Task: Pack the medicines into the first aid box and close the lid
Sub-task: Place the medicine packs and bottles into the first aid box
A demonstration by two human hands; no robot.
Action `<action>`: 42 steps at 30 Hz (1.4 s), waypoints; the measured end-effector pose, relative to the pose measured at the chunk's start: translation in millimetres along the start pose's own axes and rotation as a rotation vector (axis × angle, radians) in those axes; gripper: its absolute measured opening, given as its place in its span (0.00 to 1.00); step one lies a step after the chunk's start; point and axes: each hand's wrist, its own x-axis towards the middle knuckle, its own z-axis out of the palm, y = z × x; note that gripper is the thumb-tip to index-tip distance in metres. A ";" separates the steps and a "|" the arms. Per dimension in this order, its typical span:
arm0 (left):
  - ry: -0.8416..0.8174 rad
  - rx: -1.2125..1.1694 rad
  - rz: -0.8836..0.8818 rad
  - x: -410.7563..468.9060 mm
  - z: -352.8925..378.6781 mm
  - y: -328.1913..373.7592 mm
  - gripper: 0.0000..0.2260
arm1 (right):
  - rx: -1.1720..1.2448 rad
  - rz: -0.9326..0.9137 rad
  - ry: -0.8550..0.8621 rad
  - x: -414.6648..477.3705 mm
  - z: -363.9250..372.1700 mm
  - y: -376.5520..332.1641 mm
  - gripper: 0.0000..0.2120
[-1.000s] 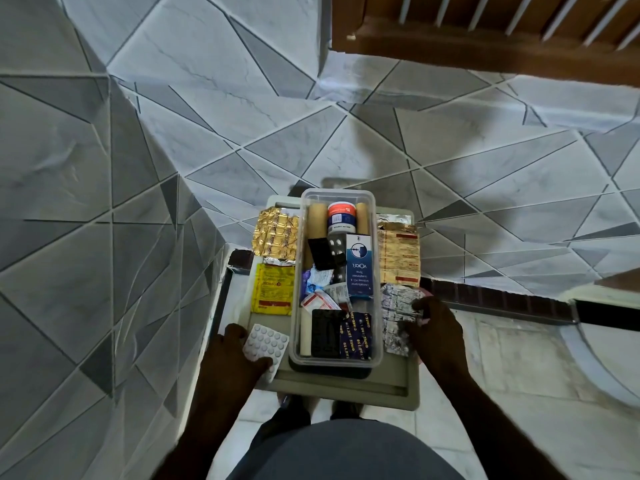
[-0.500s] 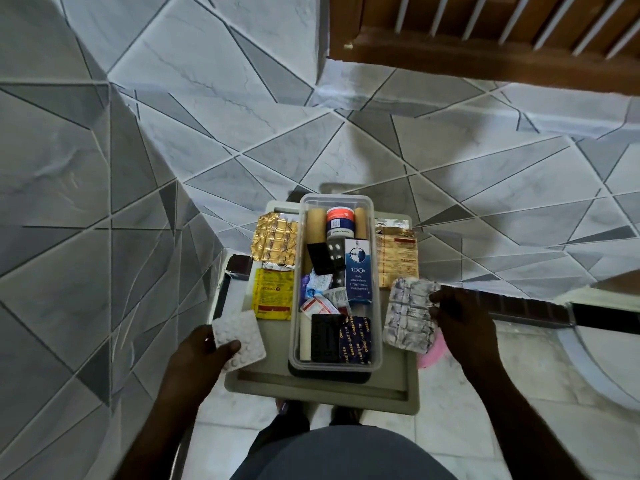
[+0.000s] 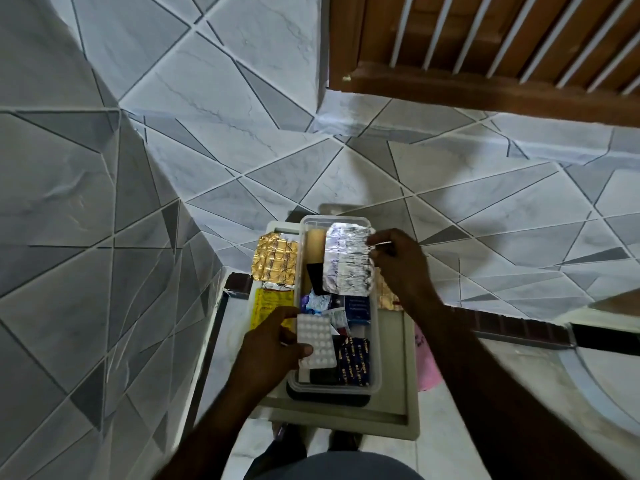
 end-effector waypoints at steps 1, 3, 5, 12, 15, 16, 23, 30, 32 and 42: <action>0.011 0.023 0.014 3.2 1.4 1.3 0.25 | -0.022 -0.009 -0.016 6.3 8.4 -2.8 0.12; 0.031 0.092 0.060 6.9 2.8 4.5 0.28 | -0.067 -0.015 -0.034 14.4 22.6 -9.4 0.11; 0.055 0.203 0.114 7.4 4.8 10.1 0.28 | -0.124 -0.018 -0.053 20.3 31.8 -13.3 0.11; 0.106 0.290 0.131 8.3 18.7 12.1 0.25 | -0.459 -0.128 -0.158 40.6 44.6 -11.5 0.06; 0.121 0.515 0.184 7.4 24.9 10.4 0.28 | -0.523 -0.159 -0.240 37.7 44.8 -12.6 0.14; 0.116 0.585 0.215 6.9 26.8 11.9 0.29 | -0.544 -0.168 -0.272 36.5 45.1 -12.8 0.19; -0.124 0.918 0.338 3.1 36.7 10.6 0.32 | -0.741 -0.265 -0.365 26.2 47.7 -10.2 0.28; -0.106 0.941 0.375 1.5 36.0 8.7 0.30 | -0.831 -0.311 -0.335 20.4 54.6 -4.1 0.28; -0.017 0.715 0.369 1.7 26.4 11.8 0.26 | -0.722 -0.307 -0.302 19.9 50.8 -4.8 0.28; 0.431 0.580 0.040 62.7 -31.1 -52.6 0.22 | -0.319 0.043 0.159 9.6 -41.2 29.1 0.10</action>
